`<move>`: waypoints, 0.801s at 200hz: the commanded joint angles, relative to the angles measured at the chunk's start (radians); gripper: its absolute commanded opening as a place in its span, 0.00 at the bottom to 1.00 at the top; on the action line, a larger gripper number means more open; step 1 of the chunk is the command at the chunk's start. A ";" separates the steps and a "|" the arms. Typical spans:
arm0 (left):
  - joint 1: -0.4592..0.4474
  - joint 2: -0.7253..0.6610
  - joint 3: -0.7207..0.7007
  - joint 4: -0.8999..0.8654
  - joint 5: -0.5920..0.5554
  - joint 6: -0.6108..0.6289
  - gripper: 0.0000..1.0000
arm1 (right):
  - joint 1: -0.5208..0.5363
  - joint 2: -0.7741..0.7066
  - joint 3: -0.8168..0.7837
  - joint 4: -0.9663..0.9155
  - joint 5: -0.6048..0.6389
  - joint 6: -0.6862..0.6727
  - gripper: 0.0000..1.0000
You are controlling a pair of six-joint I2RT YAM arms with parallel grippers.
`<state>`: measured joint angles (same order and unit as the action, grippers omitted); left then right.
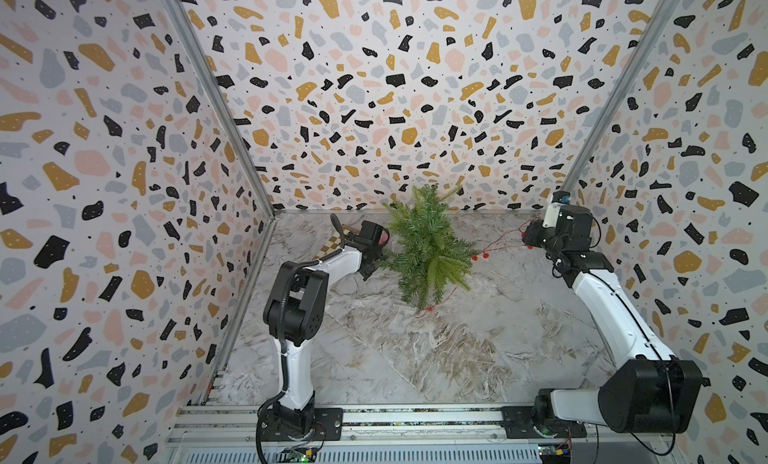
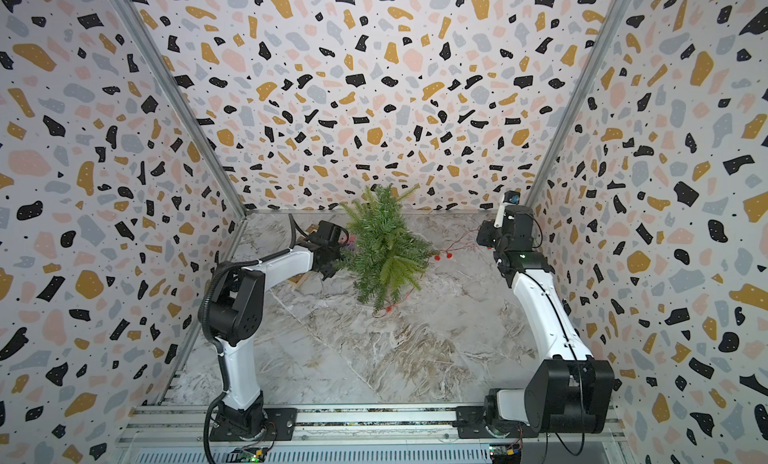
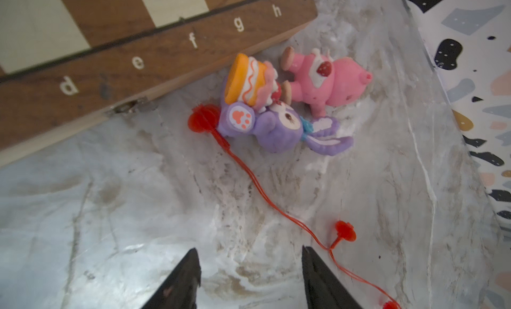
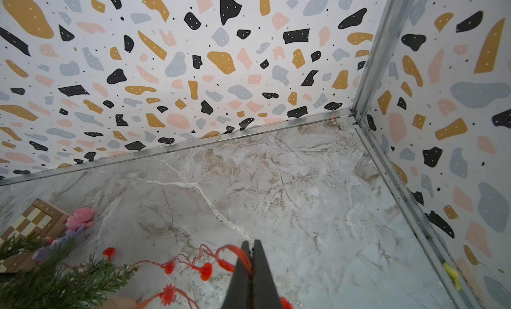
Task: Remove string lights from the small christmas tree
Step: Adjust the Christmas tree at the center of the board.
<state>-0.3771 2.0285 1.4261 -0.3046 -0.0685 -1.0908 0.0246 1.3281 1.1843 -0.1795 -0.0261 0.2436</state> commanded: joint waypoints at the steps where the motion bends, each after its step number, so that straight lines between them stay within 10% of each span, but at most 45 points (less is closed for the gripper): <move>1: -0.005 0.044 0.046 -0.047 -0.039 -0.087 0.57 | 0.013 -0.011 0.011 0.011 -0.006 0.007 0.00; 160: 0.023 -0.442 -0.220 -0.016 -0.105 0.019 0.60 | 0.045 -0.192 -0.305 0.010 0.043 0.194 0.00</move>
<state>-0.3656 1.6714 1.2469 -0.3107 -0.1421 -1.1336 0.0593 1.2198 0.9306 -0.1741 0.0425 0.3771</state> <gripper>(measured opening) 0.595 0.042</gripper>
